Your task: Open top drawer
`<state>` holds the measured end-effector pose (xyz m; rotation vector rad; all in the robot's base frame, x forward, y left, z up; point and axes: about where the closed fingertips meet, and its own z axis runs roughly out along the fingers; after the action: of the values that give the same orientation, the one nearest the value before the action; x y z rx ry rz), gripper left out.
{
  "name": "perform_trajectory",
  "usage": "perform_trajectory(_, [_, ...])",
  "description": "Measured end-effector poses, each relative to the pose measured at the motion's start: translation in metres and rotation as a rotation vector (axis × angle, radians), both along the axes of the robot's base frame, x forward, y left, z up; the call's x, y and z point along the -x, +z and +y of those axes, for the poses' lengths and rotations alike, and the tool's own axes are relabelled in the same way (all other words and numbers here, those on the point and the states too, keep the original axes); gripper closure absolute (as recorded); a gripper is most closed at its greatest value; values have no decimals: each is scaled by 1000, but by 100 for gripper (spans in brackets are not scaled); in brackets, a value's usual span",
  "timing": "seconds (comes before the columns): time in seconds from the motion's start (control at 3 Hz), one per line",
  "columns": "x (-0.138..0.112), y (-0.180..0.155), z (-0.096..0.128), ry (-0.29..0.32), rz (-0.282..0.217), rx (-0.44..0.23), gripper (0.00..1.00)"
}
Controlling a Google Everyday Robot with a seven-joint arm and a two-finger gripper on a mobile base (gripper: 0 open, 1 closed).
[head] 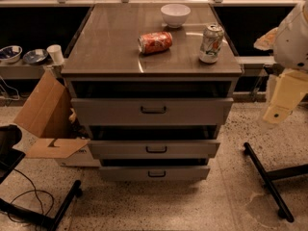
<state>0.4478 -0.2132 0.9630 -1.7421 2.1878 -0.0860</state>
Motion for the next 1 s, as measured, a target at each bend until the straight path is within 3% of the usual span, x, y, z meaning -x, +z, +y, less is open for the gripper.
perform_trajectory(0.33, [-30,-60,9,19,19,-33,0])
perform_trajectory(1.0, [-107,-180,24,-18,97,-7,0])
